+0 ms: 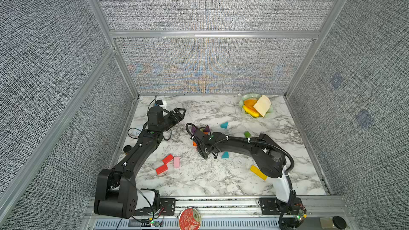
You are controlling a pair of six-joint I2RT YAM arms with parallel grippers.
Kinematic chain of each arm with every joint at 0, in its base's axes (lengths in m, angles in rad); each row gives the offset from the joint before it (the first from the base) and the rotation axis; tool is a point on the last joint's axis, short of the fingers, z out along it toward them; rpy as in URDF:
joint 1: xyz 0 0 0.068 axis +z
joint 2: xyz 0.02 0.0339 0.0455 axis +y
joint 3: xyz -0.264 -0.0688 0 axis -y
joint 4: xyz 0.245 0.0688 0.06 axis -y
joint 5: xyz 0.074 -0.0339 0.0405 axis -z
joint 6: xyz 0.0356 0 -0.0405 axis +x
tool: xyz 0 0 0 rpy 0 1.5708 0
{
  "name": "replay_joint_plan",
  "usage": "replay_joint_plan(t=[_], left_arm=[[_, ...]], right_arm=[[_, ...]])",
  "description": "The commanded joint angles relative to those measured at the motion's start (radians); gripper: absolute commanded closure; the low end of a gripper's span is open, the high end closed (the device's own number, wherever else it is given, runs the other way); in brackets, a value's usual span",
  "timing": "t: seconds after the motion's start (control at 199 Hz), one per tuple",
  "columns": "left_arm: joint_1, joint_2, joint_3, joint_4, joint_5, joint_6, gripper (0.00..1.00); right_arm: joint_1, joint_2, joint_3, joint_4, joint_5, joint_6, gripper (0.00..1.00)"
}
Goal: Assemble a carrot with building blocks
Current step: Assemble the building block at the center of the board, then pick up the building block from the center of the board.
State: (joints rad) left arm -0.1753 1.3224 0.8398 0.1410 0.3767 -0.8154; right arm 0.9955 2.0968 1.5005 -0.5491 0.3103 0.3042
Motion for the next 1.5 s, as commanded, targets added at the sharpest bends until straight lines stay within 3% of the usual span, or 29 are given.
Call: replay_joint_plan(t=[0.0, 0.582, 0.803, 0.873, 1.018, 1.139, 1.204, 1.359, 1.495], left_arm=[[0.000, -0.001, -0.001, 0.025, 0.003, 0.010, 0.16], [0.000, 0.003, -0.001, 0.027, 0.007, 0.009, 0.16], [0.015, -0.034, 0.008, 0.008, -0.034, 0.026, 0.16], [0.036, -0.067, 0.015, -0.018, -0.099, 0.055, 0.16], [0.112, -0.153, 0.036, -0.110, -0.331, 0.124, 0.11], [0.180, -0.214, 0.021, -0.133, -0.526, 0.151, 0.08], [0.208, -0.234, 0.014, -0.133, -0.576, 0.153, 0.07], [0.224, -0.237, 0.001, -0.111, -0.546, 0.149, 0.07], [0.225, -0.225, 0.002, -0.107, -0.512, 0.140, 0.08]], right_arm=[[-0.001, 0.006, 0.010, -0.013, 0.011, 0.004, 0.33], [0.000, -0.036, -0.002, -0.020, 0.005, -0.003, 0.33], [0.078, -0.123, 0.036, -0.032, 0.003, 0.046, 0.33], [0.123, -0.126, 0.055, -0.013, -0.005, 0.088, 0.36], [0.204, -0.059, 0.113, 0.049, -0.034, 0.156, 0.55], [0.242, 0.029, 0.196, 0.060, -0.071, 0.191, 0.58], [0.253, 0.068, 0.227, 0.071, -0.087, 0.196, 0.57], [0.257, 0.146, 0.303, 0.057, -0.086, 0.202, 0.36], [0.258, 0.207, 0.363, 0.026, -0.072, 0.202, 0.33]])
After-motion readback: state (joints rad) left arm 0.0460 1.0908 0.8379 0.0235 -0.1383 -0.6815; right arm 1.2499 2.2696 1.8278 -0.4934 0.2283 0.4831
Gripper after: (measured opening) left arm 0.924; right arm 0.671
